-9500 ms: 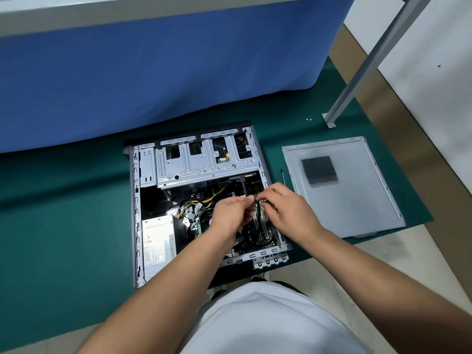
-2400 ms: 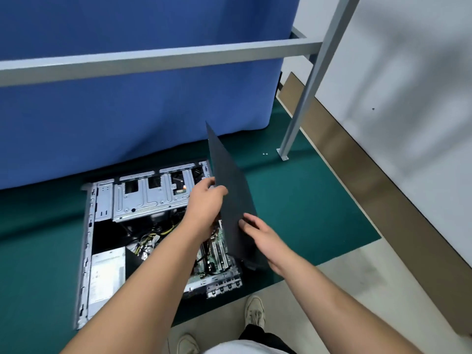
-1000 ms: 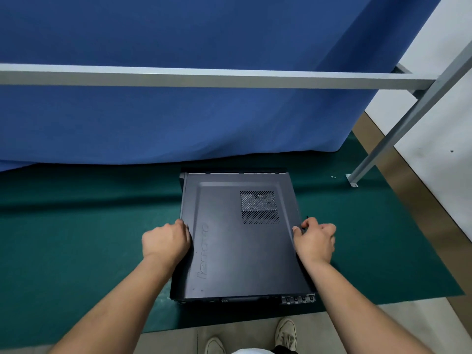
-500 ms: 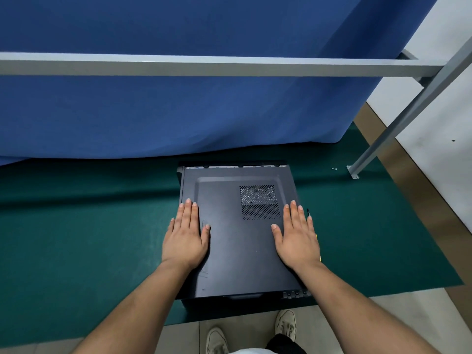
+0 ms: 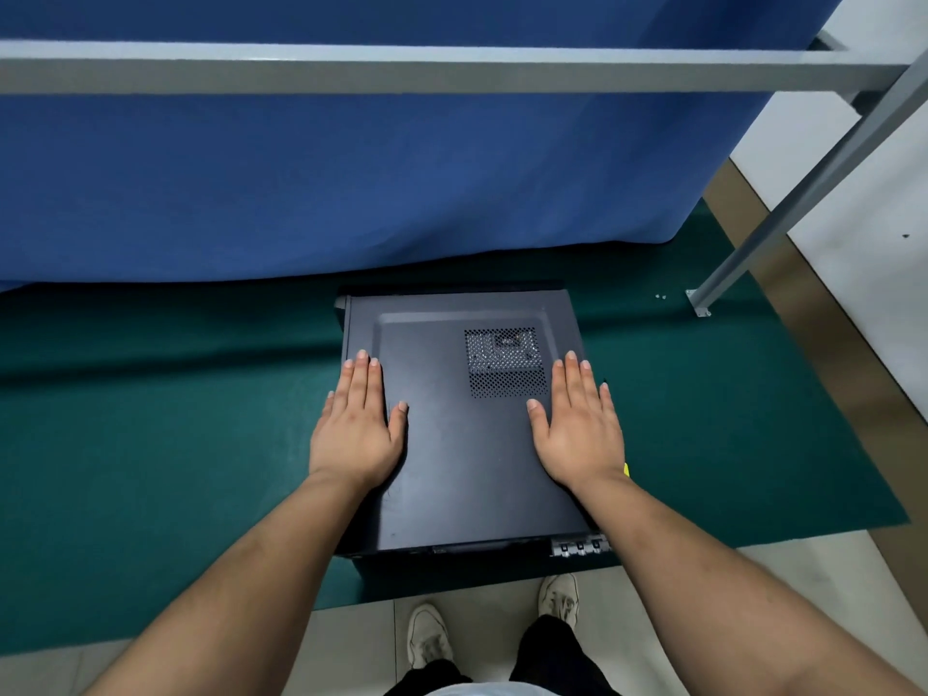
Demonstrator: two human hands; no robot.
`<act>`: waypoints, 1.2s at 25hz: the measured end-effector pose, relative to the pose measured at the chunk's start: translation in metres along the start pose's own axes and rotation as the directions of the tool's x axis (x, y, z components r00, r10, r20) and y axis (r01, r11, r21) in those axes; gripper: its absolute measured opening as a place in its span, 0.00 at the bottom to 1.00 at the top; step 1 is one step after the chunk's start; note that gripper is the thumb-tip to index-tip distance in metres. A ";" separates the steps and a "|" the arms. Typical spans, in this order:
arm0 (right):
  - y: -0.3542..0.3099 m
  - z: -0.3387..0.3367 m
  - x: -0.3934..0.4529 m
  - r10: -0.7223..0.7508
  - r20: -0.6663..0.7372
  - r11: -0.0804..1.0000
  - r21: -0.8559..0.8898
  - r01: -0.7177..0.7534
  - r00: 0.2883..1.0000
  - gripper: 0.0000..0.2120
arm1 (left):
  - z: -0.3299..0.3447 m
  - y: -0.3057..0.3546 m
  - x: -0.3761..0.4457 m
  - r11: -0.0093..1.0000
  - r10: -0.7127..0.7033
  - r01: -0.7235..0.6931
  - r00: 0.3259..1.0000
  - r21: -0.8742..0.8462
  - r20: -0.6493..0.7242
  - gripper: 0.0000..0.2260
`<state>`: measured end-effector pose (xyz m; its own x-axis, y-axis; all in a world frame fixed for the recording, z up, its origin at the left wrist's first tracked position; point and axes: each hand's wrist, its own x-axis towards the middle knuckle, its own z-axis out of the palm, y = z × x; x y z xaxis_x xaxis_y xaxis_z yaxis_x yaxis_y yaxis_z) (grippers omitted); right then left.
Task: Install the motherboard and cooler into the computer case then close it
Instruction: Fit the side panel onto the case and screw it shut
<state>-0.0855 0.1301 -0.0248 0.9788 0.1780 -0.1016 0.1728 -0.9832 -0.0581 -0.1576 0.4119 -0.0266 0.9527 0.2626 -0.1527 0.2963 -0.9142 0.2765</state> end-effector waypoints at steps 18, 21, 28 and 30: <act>0.065 0.004 -0.141 -0.130 0.073 0.932 0.348 0.097 0.989 0.35 | 0.021 -0.059 -0.150 0.834 0.004 0.027 0.999 -0.551 0.054 0.44; 0.076 0.003 -0.136 -0.141 0.054 0.906 0.410 0.107 0.989 0.34 | 0.020 -0.062 -0.142 0.811 -0.081 0.104 0.995 -0.576 0.066 0.44; 0.084 0.004 -0.129 -0.151 0.093 0.846 0.527 0.080 0.984 0.31 | 0.026 -0.076 -0.140 0.757 -0.057 0.083 0.997 -0.648 0.060 0.45; 0.090 -0.002 -0.129 -0.188 0.120 0.833 0.545 0.094 0.975 0.29 | 0.024 -0.082 -0.136 0.762 -0.008 0.064 0.996 -0.644 0.089 0.44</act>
<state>-0.1960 0.0187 -0.0144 0.9085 0.3629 -0.2070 0.1754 -0.7810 -0.5994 -0.3128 0.4439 -0.0512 0.9405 0.2418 -0.2388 0.3299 -0.4808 0.8124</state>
